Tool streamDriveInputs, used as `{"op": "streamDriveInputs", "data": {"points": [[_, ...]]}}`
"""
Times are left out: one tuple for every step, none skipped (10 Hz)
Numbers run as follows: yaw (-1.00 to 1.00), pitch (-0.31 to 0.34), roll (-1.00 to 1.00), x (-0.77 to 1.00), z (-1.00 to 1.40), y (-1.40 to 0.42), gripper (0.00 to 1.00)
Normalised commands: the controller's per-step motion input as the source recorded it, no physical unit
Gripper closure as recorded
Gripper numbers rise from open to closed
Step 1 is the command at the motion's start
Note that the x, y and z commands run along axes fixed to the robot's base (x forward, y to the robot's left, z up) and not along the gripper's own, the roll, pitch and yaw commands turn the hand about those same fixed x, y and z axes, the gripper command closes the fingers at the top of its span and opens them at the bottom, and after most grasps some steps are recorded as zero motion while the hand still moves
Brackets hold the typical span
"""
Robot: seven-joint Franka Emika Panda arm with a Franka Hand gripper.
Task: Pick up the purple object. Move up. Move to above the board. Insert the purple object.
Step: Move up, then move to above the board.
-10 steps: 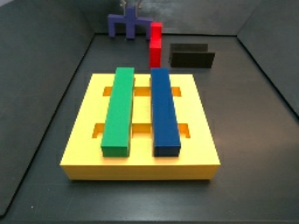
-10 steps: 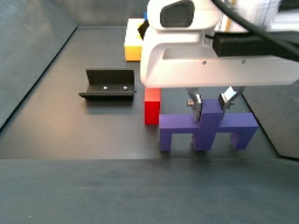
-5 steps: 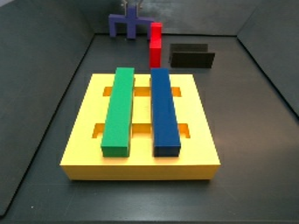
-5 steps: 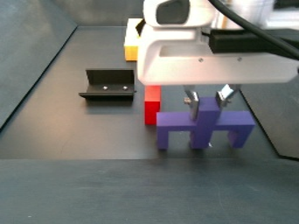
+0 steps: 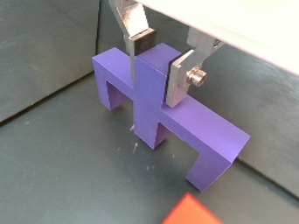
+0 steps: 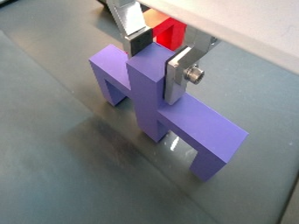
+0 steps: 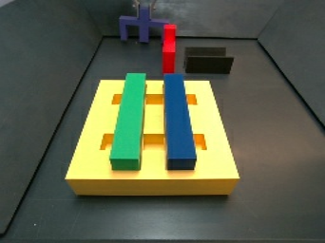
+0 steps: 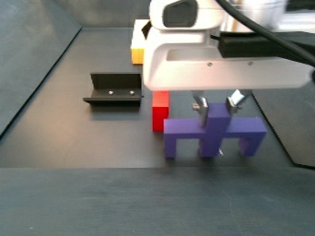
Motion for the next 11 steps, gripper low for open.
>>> {"op": "streamDriveInputs", "data": {"points": [[0.0, 0.0, 0.0, 0.0, 0.83, 0.0, 1.0], [0.05, 0.012, 0.0, -0.01, 0.81, -0.01, 1.0], [0.04, 0.047, 0.05, -0.02, 0.49, 0.0, 1.0], [0.04, 0.05, 0.08, 0.0, 0.3, 0.0, 1.0], [0.0, 0.0, 0.0, 0.0, 1.4, 0.0, 1.0], [0.0, 0.023, -0.05, -0.04, 1.4, 0.0, 1.0], [0.0, 0.018, 0.0, -0.06, 1.4, -0.01, 1.0], [0.0, 0.015, 0.01, -0.01, 1.4, -0.01, 1.0], [0.0, 0.06, -0.01, 0.03, 0.95, 0.01, 1.0], [0.0, 0.087, 0.0, 0.04, 0.43, 0.01, 1.0], [0.0, 0.077, 0.01, 0.05, 0.26, 0.0, 1.0]]}}
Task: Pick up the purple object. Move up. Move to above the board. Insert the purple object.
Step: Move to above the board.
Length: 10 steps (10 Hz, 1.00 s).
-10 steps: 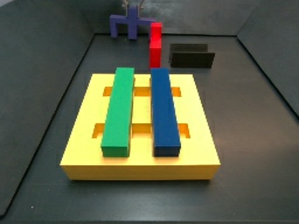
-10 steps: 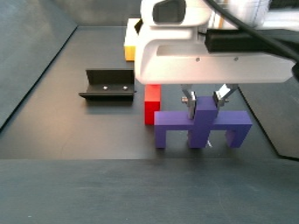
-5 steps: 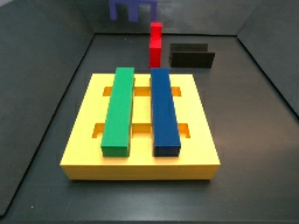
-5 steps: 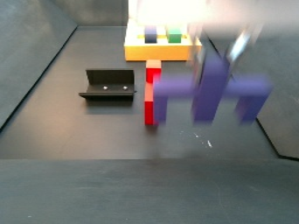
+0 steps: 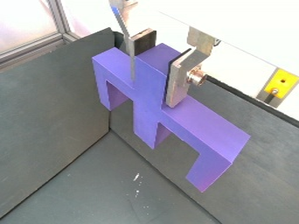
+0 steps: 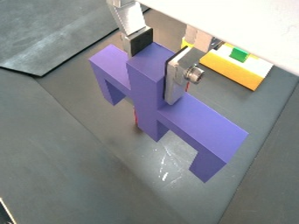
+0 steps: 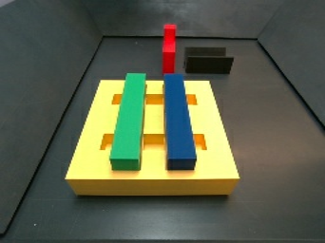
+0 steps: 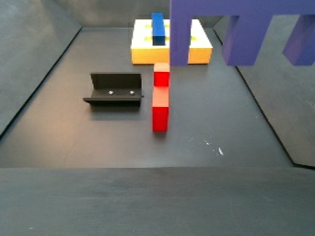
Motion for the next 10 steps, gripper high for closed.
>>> {"op": "streamDriveInputs", "data": {"points": [[0.06, 0.155, -0.14, 0.16, 0.14, -1.4, 1.0], [0.06, 0.147, -0.12, 0.16, 0.13, -1.4, 1.0], [0.06, 0.098, -0.03, 0.15, 0.13, -1.4, 1.0], [0.02, 0.012, -0.03, 0.15, 0.13, -1.4, 1.0], [0.01, 0.005, -0.02, 0.15, 0.13, -1.4, 1.0], [0.01, 0.011, -0.01, 0.15, 0.14, -1.4, 1.0], [0.01, 0.016, -0.01, 0.14, 0.14, -1.4, 1.0], [0.01, 0.022, 0.0, 0.15, 0.14, -1.4, 1.0], [0.01, 0.042, -0.02, 0.15, 0.15, -1.4, 1.0], [0.01, 0.062, 0.0, 0.16, 0.15, -1.4, 1.0]]}}
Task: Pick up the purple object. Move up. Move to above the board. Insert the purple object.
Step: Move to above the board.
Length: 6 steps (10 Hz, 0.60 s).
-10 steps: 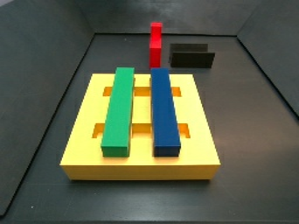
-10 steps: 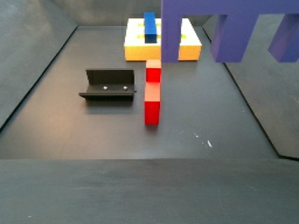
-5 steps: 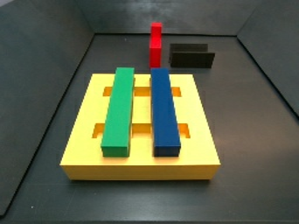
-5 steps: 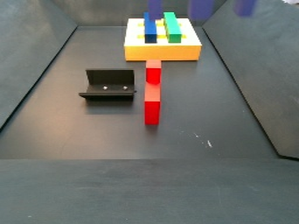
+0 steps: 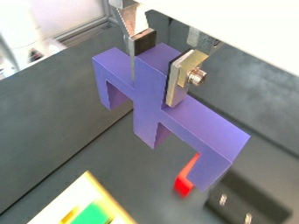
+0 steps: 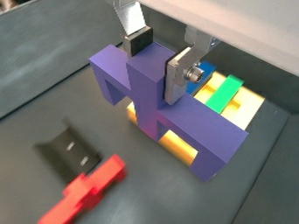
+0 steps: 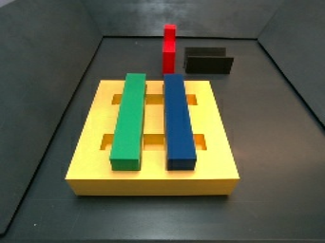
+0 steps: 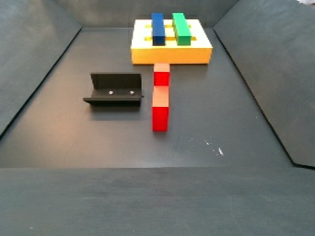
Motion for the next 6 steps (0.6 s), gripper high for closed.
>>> {"op": "streamDriveInputs", "data": {"points": [[0.01, 0.099, 0.01, 0.18, 0.16, -1.4, 1.0], [0.0, 0.117, -0.02, 0.2, 0.16, -1.4, 1.0], [0.0, 0.154, 0.01, 0.24, 0.17, -1.4, 1.0], [0.01, 0.164, 0.01, 0.27, 0.18, -1.4, 1.0], [0.01, 0.17, 0.01, 0.17, 0.09, -0.61, 1.0], [0.01, 0.16, 0.02, 0.13, 0.06, -0.38, 1.0]]}}
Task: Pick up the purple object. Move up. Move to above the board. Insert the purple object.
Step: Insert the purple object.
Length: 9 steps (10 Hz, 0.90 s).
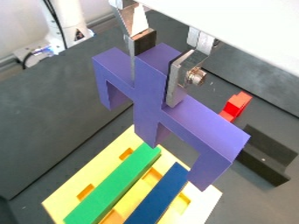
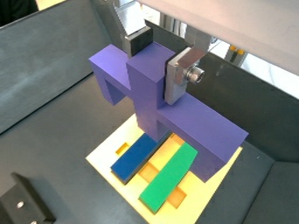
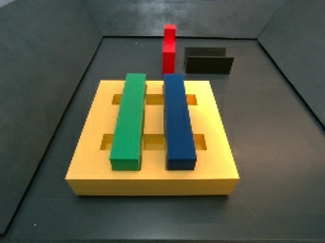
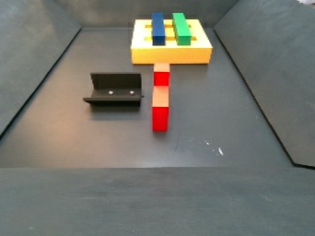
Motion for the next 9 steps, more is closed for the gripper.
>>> {"op": "streamDriveInputs", "data": {"points": [[0.0, 0.0, 0.0, 0.01, 0.0, -0.02, 1.0], [0.0, 0.0, 0.01, 0.07, -0.03, -0.1, 1.0], [0.0, 0.0, 0.06, 0.09, -0.11, -0.19, 1.0], [0.0, 0.0, 0.13, 0.05, -0.17, -0.28, 1.0], [0.0, 0.0, 0.18, 0.05, -0.18, -0.37, 1.0], [0.0, -0.017, 0.21, 0.0, -0.21, -0.55, 1.0], [0.0, -0.044, 0.29, 0.04, -0.29, -0.82, 1.0], [0.0, -0.059, 0.3, 0.1, -0.35, -0.9, 1.0], [0.0, -0.05, 0.29, 0.15, -0.36, -0.9, 1.0]]}}
